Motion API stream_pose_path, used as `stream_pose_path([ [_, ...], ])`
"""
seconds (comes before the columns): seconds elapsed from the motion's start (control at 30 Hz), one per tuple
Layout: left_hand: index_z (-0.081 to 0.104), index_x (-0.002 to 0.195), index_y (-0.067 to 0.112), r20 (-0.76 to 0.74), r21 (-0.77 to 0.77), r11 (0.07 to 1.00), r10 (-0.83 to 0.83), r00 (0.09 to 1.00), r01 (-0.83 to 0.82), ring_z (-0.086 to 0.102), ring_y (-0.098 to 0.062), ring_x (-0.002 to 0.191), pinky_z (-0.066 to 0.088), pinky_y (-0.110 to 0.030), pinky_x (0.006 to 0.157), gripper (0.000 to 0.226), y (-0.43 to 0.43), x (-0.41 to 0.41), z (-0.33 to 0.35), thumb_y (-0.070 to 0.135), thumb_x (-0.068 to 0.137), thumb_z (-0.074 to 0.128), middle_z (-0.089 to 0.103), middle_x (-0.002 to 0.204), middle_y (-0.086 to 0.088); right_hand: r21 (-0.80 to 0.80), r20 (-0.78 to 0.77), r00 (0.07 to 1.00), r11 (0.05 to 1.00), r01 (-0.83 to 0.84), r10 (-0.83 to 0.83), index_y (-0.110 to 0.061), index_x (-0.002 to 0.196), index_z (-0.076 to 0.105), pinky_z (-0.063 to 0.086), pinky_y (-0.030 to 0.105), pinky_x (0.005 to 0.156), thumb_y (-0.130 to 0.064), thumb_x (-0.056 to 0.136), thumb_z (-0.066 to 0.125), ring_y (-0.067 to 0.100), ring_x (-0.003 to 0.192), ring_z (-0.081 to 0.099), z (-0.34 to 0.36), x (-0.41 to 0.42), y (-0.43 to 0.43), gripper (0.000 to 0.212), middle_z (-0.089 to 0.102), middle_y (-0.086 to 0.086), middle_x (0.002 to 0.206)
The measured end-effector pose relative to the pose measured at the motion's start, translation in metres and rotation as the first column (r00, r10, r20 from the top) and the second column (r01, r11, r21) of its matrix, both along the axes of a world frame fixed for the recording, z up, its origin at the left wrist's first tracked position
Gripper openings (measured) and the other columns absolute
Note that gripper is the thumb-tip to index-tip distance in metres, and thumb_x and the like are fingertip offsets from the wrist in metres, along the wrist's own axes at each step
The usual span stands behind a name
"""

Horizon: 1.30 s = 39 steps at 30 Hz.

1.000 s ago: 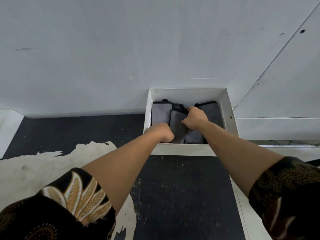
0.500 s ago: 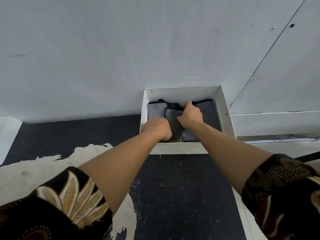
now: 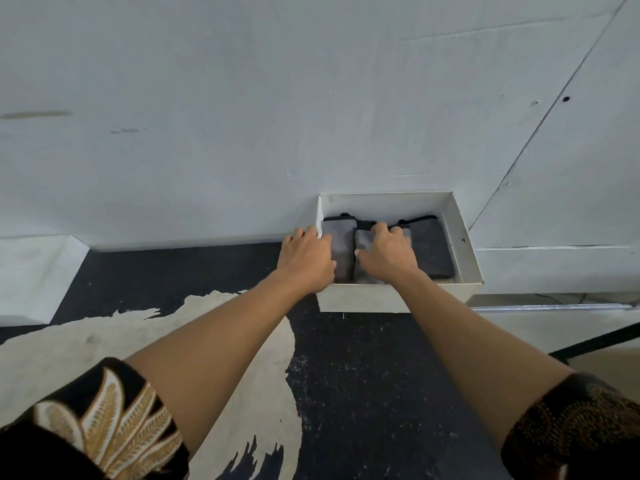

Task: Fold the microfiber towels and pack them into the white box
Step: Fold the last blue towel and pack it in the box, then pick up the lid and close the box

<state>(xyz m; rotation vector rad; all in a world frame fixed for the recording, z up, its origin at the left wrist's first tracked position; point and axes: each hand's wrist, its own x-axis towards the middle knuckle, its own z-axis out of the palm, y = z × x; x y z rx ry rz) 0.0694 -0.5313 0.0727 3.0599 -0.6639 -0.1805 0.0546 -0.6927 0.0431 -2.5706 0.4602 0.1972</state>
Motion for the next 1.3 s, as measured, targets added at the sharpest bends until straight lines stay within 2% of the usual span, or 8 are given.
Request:
stream_pose_path([
  [0.4, 0.049, 0.13, 0.017, -0.045, 0.007, 0.995, 0.098, 0.994, -0.098, 0.044, -0.029, 0.126, 0.035, -0.043, 0.104, 0.045, 0.128, -0.017, 0.019, 0.045, 0.096, 0.054, 0.049, 0.134, -0.008, -0.082, 0.084, 0.996, 0.996, 0.035, -0.028, -0.013, 0.135, 0.041, 0.041, 0.048, 0.101, -0.048, 0.091, 0.059, 0.036, 0.128, 0.04, 0.042, -0.029, 0.138, 0.059, 0.043, 0.015, 0.136],
  [0.77, 0.047, 0.132, 0.02, -0.014, -0.007, 0.991, 0.134, 0.991, -0.134, 0.043, -0.029, 0.125, 0.033, -0.04, 0.101, 0.046, 0.335, 0.0, 0.035, 0.048, 0.096, 0.048, 0.048, 0.134, -0.008, -0.05, 0.07, 0.996, 0.997, 0.061, -0.058, -0.016, 0.134, 0.039, 0.046, 0.046, 0.099, -0.045, 0.091, 0.062, 0.03, 0.123, 0.045, 0.058, -0.021, 0.349, 0.056, 0.044, 0.011, 0.134],
  [1.03, 0.047, 0.131, 0.018, -0.003, -0.005, 0.954, 0.299, 0.954, -0.299, 0.045, -0.031, 0.124, 0.035, -0.042, 0.102, 0.045, 0.487, 0.014, 0.044, 0.046, 0.096, 0.049, 0.049, 0.134, -0.009, -0.052, 0.046, 0.994, 0.994, -0.097, 0.099, -0.016, 0.135, 0.038, 0.045, 0.046, 0.099, -0.044, 0.092, 0.06, 0.031, 0.124, 0.044, 0.057, 0.008, 0.485, 0.056, 0.043, 0.011, 0.134],
  [1.3, 0.043, 0.137, 0.018, -0.077, 0.064, 0.894, 0.447, 0.891, -0.443, 0.043, -0.031, 0.125, 0.034, -0.041, 0.099, 0.049, 0.607, 0.027, 0.016, 0.047, 0.097, 0.047, 0.046, 0.138, -0.01, -0.045, -0.007, 0.96, 0.959, -0.281, 0.281, -0.015, 0.138, 0.037, 0.045, 0.047, 0.099, -0.045, 0.092, 0.06, 0.032, 0.125, 0.042, 0.038, 0.043, 0.591, 0.059, 0.04, 0.012, 0.137],
])
